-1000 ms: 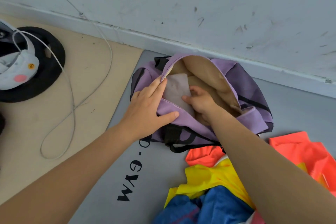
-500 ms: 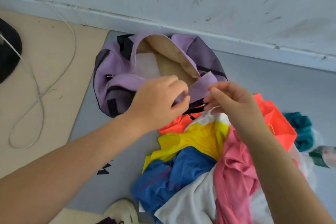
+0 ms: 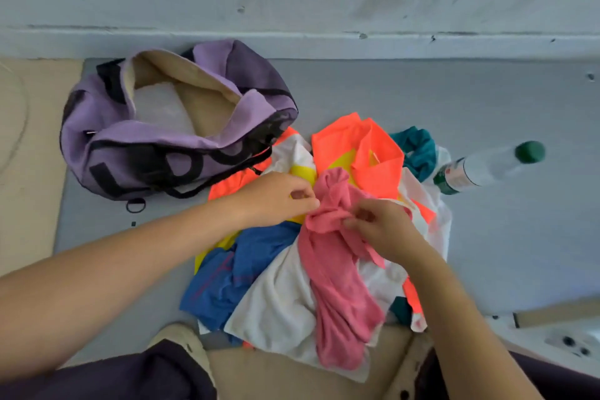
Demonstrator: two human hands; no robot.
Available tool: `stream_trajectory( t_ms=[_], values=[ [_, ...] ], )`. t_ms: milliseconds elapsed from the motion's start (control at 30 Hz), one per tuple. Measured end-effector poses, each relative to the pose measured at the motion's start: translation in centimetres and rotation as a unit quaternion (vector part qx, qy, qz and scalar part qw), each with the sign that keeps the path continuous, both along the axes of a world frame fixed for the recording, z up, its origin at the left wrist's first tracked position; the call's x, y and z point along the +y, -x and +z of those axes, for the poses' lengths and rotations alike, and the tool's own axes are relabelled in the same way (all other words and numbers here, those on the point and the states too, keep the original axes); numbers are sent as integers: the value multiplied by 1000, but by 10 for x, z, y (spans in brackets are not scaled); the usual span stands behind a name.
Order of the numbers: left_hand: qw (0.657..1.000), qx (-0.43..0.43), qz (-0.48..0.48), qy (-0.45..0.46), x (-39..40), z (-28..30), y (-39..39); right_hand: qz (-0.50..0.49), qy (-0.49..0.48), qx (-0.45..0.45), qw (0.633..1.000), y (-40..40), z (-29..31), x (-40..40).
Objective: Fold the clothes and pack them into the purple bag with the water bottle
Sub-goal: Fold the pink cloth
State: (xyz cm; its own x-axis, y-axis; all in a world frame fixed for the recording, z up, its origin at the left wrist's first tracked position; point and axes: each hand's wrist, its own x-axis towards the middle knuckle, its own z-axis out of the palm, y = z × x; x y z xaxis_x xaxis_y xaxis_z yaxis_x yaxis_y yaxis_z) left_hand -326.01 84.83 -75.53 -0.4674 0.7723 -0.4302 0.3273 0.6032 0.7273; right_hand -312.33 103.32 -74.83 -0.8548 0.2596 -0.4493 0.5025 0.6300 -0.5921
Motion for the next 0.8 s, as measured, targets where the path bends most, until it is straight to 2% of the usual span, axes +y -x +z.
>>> stream_trajectory(
  t_ms=[67, 133, 233, 300, 367, 467, 600, 800],
  values=[
    [999, 13, -29, -29, 1, 27, -1, -40, 141, 67, 987, 7, 32, 0],
    [996, 35, -48, -68, 0, 67, 0, -55, 285, 108, 951, 15, 72, -5],
    [992, 76, -15, -100, -7, 146, 5, -46, 380, 149, 912, 26, 135, -18],
    [988, 88, 15, -126, -17, 206, 1, -45, 388, 176, 903, 27, 175, -28],
    [983, 64, 56, -160, -29, 261, -10, -44, 373, 202, 904, 22, 214, -37],
    [964, 60, 152, -210, -43, 317, -34, -27, 355, 242, 903, 6, 273, -49],
    [918, 59, 273, -281, -55, 351, -72, 65, 390, 246, 885, -25, 334, -57],
    [897, 86, 293, -320, -72, 351, -120, 129, 207, 250, 937, -67, 360, -56]
  ],
)
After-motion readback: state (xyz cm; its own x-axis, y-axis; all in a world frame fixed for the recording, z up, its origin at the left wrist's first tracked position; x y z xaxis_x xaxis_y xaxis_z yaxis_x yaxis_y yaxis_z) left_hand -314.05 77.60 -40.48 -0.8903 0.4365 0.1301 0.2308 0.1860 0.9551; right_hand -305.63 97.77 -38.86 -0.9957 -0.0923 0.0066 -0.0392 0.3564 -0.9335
